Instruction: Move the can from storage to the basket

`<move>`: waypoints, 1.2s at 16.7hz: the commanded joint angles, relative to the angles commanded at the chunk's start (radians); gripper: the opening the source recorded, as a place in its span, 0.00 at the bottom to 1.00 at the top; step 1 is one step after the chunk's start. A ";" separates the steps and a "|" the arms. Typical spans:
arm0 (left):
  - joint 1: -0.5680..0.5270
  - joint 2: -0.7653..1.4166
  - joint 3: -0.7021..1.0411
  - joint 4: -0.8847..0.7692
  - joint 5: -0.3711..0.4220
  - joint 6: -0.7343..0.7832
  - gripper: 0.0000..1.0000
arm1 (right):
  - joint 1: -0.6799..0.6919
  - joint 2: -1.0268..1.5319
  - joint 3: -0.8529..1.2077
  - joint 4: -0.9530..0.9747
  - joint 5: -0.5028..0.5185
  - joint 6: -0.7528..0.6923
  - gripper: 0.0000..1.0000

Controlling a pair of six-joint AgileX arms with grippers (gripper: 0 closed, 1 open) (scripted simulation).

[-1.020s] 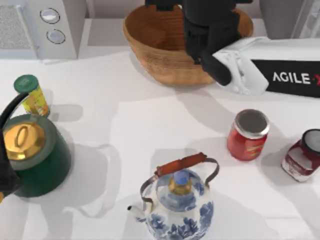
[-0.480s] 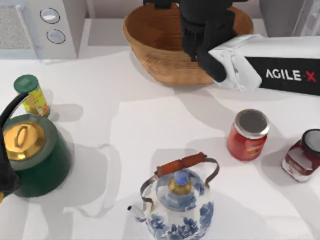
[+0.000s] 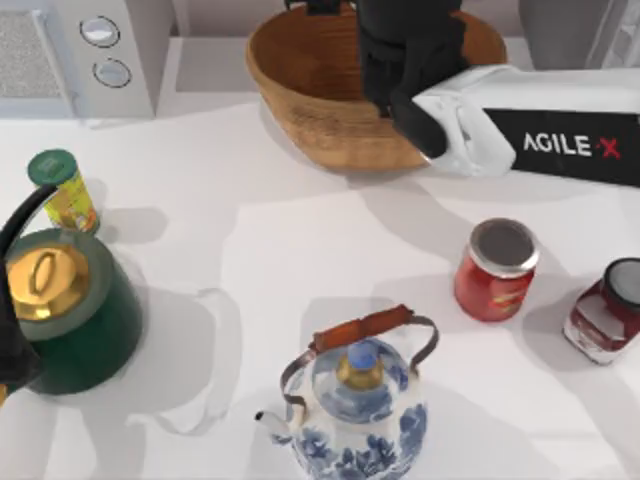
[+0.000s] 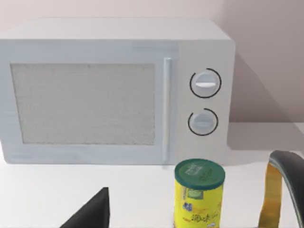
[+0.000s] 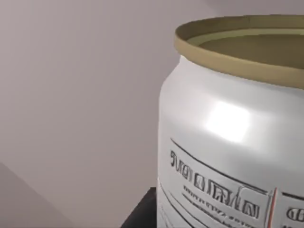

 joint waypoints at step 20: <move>0.000 0.000 0.000 0.000 0.000 0.000 1.00 | 0.000 0.000 0.000 0.000 0.000 0.000 1.00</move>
